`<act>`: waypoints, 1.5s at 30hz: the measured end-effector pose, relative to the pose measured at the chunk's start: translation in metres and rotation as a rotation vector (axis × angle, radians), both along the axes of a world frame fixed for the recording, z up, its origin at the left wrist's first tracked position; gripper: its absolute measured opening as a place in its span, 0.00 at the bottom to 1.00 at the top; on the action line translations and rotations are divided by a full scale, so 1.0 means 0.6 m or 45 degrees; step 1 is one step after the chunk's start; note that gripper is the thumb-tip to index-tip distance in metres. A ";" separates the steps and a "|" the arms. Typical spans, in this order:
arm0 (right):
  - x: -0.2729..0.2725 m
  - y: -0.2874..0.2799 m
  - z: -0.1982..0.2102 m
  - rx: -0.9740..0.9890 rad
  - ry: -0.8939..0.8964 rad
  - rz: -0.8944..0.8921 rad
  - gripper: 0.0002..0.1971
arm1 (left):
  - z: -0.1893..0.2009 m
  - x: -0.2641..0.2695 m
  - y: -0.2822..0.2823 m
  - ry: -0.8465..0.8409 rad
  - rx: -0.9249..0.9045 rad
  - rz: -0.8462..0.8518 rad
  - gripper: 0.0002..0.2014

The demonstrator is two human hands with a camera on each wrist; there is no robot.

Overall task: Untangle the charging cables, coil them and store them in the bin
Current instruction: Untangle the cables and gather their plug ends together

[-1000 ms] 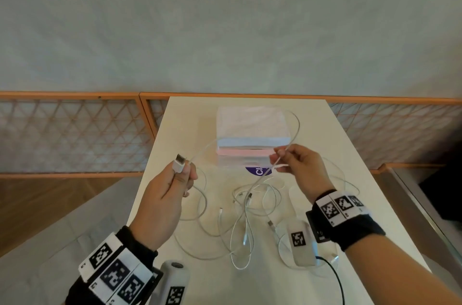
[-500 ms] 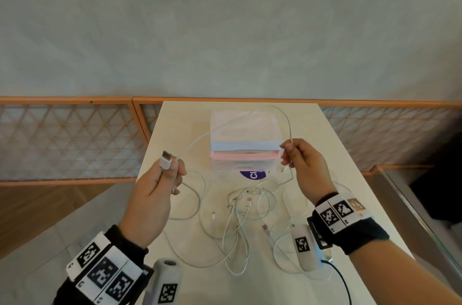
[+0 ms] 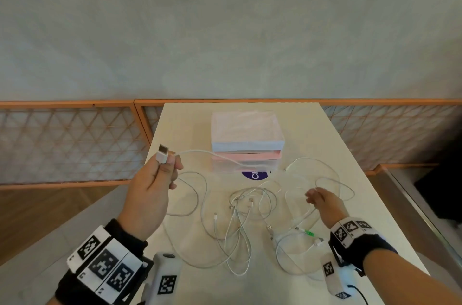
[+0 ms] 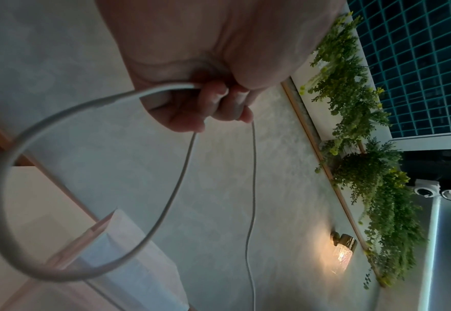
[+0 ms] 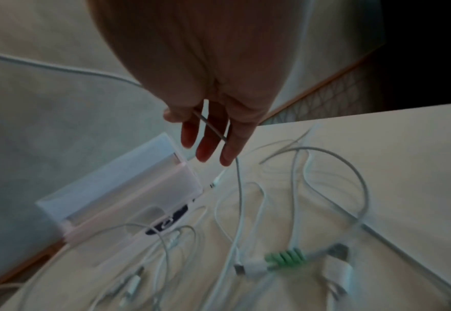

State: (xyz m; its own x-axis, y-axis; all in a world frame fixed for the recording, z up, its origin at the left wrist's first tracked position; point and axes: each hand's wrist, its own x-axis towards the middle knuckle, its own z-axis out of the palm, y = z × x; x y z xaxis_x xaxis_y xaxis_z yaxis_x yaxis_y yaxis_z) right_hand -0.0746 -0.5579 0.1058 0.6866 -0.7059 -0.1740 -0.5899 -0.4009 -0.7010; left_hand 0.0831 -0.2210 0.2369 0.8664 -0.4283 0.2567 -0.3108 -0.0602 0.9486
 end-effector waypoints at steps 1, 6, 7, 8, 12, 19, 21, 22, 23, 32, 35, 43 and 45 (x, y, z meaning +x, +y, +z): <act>0.005 -0.003 0.011 -0.015 -0.029 0.003 0.13 | -0.002 0.001 0.000 0.005 0.032 -0.003 0.16; 0.053 -0.013 0.069 -0.682 -0.220 0.116 0.19 | -0.016 -0.009 -0.013 0.049 0.207 -0.100 0.15; 0.060 -0.014 0.079 -0.767 -0.227 0.101 0.15 | -0.016 -0.011 -0.017 0.058 0.204 -0.111 0.15; 0.066 -0.017 0.087 -0.827 -0.213 0.086 0.13 | -0.016 -0.012 -0.020 0.068 0.183 -0.109 0.15; 0.047 -0.037 0.081 -0.923 -0.090 0.111 0.16 | -0.005 -0.006 -0.016 0.075 0.104 -0.008 0.19; -0.021 -0.060 0.033 -0.699 0.683 0.200 0.18 | -0.001 0.008 0.019 0.113 -0.010 0.103 0.17; -0.025 -0.054 0.012 -0.503 0.664 0.142 0.27 | -0.012 0.008 0.016 0.165 -0.023 0.105 0.16; -0.022 -0.047 0.003 -0.475 0.596 0.151 0.30 | -0.018 0.007 0.014 0.176 -0.016 0.110 0.15; -0.015 -0.036 -0.003 -0.487 0.537 0.175 0.32 | -0.025 0.005 0.012 0.180 0.000 0.117 0.15; 0.080 0.120 -0.052 -0.480 0.453 0.902 0.15 | -0.027 -0.023 -0.007 0.145 0.073 0.135 0.17; 0.102 0.148 -0.072 -0.473 0.653 1.000 0.26 | -0.023 -0.024 -0.005 0.109 0.098 0.115 0.17; 0.135 0.153 -0.077 -0.812 0.849 1.058 0.15 | -0.016 -0.038 0.002 0.134 0.074 0.105 0.16; 0.137 0.143 -0.073 -0.857 0.873 1.094 0.12 | -0.019 -0.040 0.005 0.155 0.069 0.122 0.15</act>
